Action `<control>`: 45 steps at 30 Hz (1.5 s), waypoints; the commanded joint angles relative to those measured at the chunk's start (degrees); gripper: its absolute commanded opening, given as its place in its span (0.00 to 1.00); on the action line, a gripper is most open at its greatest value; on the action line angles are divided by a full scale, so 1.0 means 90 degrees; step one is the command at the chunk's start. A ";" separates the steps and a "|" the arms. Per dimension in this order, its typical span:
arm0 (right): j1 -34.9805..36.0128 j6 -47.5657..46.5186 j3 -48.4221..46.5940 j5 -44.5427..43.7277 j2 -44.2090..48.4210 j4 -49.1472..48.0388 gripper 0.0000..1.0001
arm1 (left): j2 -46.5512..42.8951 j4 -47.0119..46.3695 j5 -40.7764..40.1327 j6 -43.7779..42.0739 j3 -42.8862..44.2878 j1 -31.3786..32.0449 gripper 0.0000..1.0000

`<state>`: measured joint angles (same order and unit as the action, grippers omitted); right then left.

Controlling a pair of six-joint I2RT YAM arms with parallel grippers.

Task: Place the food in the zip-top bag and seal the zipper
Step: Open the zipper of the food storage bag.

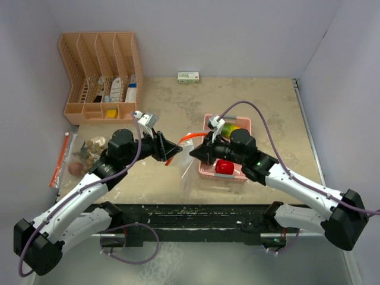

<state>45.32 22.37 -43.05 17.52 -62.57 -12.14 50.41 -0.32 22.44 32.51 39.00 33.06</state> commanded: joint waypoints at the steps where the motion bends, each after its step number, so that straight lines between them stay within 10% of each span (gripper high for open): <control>1: -0.0015 -0.0247 -0.0251 0.0166 0.0249 0.0051 0.00 | -0.0377 -0.0127 0.0115 -0.0207 0.0394 -0.0001 0.54; 17: -0.0117 -0.0691 -0.0647 0.0644 0.0721 0.0745 0.00 | -0.0681 -0.0264 0.1517 -0.0152 0.0297 -0.0049 0.19; 37: -0.0180 -0.0575 -0.0900 0.0997 0.0816 0.0792 0.00 | -0.0546 -0.0634 0.2055 -0.0065 -0.0159 -0.0051 0.15; 41: -0.0182 -0.0562 -0.0894 0.1134 0.0837 0.0769 0.00 | -0.0440 -0.0995 0.1966 0.0112 -0.0274 -0.0050 0.34; 45: -0.0173 -0.0552 -0.0883 0.1234 0.0802 0.0770 0.00 | -0.0337 -0.1480 0.2086 0.0209 -0.0311 -0.0045 0.32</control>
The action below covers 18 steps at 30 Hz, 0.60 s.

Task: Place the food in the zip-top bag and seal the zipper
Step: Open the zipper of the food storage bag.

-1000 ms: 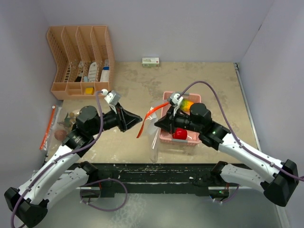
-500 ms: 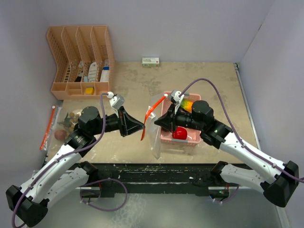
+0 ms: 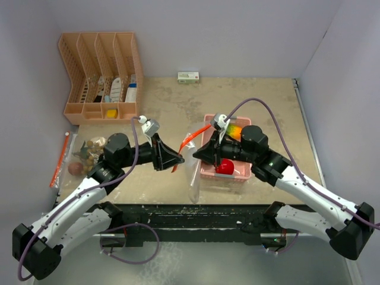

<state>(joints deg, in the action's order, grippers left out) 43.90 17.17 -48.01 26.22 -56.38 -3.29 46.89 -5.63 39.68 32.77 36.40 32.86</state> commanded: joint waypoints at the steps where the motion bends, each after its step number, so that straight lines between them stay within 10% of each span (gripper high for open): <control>1: -0.0015 0.0027 -0.0330 0.0270 0.0112 -0.0211 0.00 | 0.0106 -0.0998 0.0245 0.0188 -0.0013 -0.0028 0.25; 4: -0.0022 -0.0012 -0.0311 0.0070 0.0140 -0.0115 0.00 | 0.0246 -0.1102 0.0472 0.0161 0.0057 -0.0029 0.00; 11: -0.0060 0.0318 -0.0493 -0.3573 0.0114 0.1282 0.00 | -0.0126 0.0793 -0.0154 -0.0794 0.0714 -0.0031 0.00; 15: -0.0168 0.0818 -0.0566 -0.5258 0.0257 0.1854 0.31 | -0.0351 0.2098 -0.1004 -0.1424 0.1213 -0.0029 0.00; 18: -0.0177 0.0819 -0.0602 -0.4714 0.0376 0.1556 0.48 | -0.0336 0.2431 -0.1215 -0.1460 0.1296 -0.0031 0.00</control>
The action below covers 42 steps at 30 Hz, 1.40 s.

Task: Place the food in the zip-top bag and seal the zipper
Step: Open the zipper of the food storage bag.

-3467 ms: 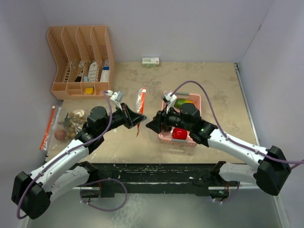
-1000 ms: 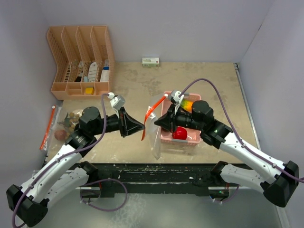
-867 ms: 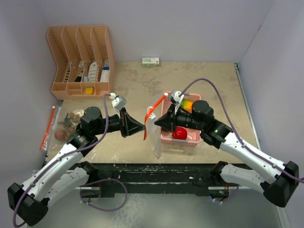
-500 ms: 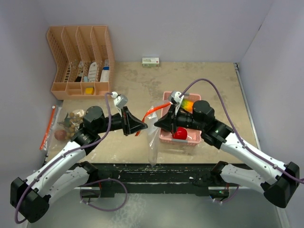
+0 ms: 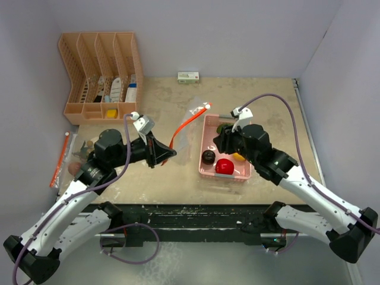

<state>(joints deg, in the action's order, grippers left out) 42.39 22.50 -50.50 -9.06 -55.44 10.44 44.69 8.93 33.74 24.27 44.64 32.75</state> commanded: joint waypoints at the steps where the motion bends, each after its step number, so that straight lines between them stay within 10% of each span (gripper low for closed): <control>1: -0.0014 0.0267 -0.0340 -0.0455 0.0288 -0.0171 0.52 | -0.0061 0.0843 -0.0587 -0.0493 0.0361 -0.0016 0.00; 19: -0.0013 0.3092 0.0416 0.2761 -0.1602 -0.4721 0.51 | 0.0471 -0.0431 -0.0110 0.0180 -0.0247 -0.0013 0.00; 42: -0.0015 0.3269 0.0047 0.3214 -0.2498 -0.5751 0.46 | 0.0677 -0.0658 0.0085 0.0213 -0.0272 -0.0006 0.00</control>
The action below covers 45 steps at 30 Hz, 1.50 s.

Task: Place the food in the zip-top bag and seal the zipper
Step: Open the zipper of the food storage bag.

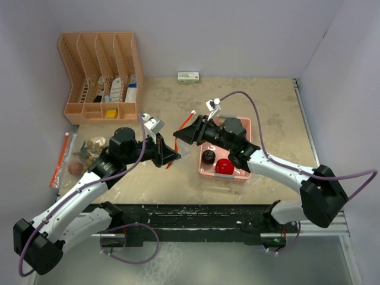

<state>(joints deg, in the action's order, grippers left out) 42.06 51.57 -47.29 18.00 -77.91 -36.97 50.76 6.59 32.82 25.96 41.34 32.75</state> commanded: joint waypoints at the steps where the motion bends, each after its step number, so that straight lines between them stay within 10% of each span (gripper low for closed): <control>1: 0.0021 -0.0033 -0.0353 0.0200 -0.0018 -0.0427 0.40 | 0.0001 -0.0395 0.0198 0.0026 0.0094 -0.0006 0.00; 6: 0.0022 -0.0424 -0.0478 0.0021 0.0076 0.0148 0.00 | -0.0009 -0.0278 0.0138 -0.0045 0.0101 -0.0006 0.00; 13: 0.0022 -0.1498 -0.0529 -0.0070 0.0763 0.1087 0.00 | -0.0254 0.0386 -0.0382 -0.0565 0.0262 -0.0011 0.17; 15: 0.0016 -0.1834 -0.0551 0.0118 0.0933 0.1369 0.00 | -0.0424 0.0321 -0.0362 -0.0633 0.0260 -0.0016 0.33; 19: 0.0008 -0.2286 -0.0595 0.0599 0.1160 0.1784 0.00 | -0.0801 -0.0115 -0.0100 -0.0891 0.0178 -0.0007 0.98; 20: 0.0003 -0.2313 -0.0595 0.0725 0.1195 0.1813 0.00 | -0.0909 -0.0249 -0.0089 -0.0909 0.0131 -0.0010 1.00; 30: 0.0000 -0.2014 -0.0582 0.1358 0.1236 0.1447 0.00 | -0.0798 -0.2451 0.0325 0.0011 -0.0746 -0.0007 1.00; 45: 0.0011 -0.1932 -0.0759 0.0940 0.1060 0.1248 0.00 | 0.0524 -0.4103 0.0653 0.1136 -0.0916 -0.0006 0.62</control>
<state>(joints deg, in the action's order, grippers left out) 42.09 33.91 -52.05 26.89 -68.23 -22.00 54.59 -23.22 36.97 33.54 32.34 32.75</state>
